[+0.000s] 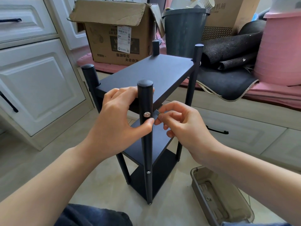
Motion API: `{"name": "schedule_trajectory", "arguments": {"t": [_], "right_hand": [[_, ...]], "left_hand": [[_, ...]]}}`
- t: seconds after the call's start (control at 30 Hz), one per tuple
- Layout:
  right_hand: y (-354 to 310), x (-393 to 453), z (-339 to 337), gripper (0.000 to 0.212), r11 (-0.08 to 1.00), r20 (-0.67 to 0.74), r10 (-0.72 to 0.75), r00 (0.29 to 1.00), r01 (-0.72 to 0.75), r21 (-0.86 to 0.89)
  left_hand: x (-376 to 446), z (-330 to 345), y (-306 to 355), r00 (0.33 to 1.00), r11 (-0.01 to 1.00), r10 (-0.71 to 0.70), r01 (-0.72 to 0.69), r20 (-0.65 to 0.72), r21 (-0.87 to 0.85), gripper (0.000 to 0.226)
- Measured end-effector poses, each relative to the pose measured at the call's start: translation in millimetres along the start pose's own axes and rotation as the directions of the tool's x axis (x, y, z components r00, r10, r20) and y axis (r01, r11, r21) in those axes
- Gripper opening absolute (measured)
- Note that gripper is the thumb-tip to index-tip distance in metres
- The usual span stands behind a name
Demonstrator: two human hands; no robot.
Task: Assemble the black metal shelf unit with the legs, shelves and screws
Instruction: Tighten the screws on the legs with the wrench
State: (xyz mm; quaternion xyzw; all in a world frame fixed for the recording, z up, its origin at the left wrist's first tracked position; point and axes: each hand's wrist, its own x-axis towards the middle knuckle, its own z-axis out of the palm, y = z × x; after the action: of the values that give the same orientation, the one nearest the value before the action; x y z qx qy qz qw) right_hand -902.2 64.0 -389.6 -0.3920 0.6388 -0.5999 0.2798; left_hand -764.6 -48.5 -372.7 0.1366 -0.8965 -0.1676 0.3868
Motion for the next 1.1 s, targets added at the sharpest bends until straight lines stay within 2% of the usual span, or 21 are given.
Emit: {"name": "schedule_trajectory", "arguments": {"t": [0.2,0.53,0.8,0.97,1.1], "right_hand": [[2.7,-0.1,3.1,0.01,1.0,0.011,-0.014,1.0,0.014,-0.002],[7.7,8.7,18.4,0.02,0.999,0.033,0.017,0.999,-0.019,0.032],[11.8,10.4,16.4,0.015,1.0,0.056,0.018,0.998,-0.018,-0.005],[15.8,2.0,4.9,0.005,0.997,0.053,0.037,0.998,-0.033,-0.074],[13.6,-3.2,-7.2,0.006,0.997,0.023,0.057,0.998,-0.056,-0.05]], "left_hand": [[0.7,-2.0,-0.5,0.999,1.0,-0.017,0.017,0.033,0.011,0.047],[0.3,-4.2,-1.7,0.999,1.0,0.013,-0.013,0.04,0.014,0.049],[-0.3,-5.8,-2.5,0.998,1.0,0.013,-0.014,0.054,0.014,0.052],[-0.4,-6.6,-2.5,0.998,1.0,0.008,-0.009,0.062,0.016,0.052],[-0.3,-6.3,-2.6,0.998,1.0,0.004,-0.005,0.057,0.011,0.05]]}}
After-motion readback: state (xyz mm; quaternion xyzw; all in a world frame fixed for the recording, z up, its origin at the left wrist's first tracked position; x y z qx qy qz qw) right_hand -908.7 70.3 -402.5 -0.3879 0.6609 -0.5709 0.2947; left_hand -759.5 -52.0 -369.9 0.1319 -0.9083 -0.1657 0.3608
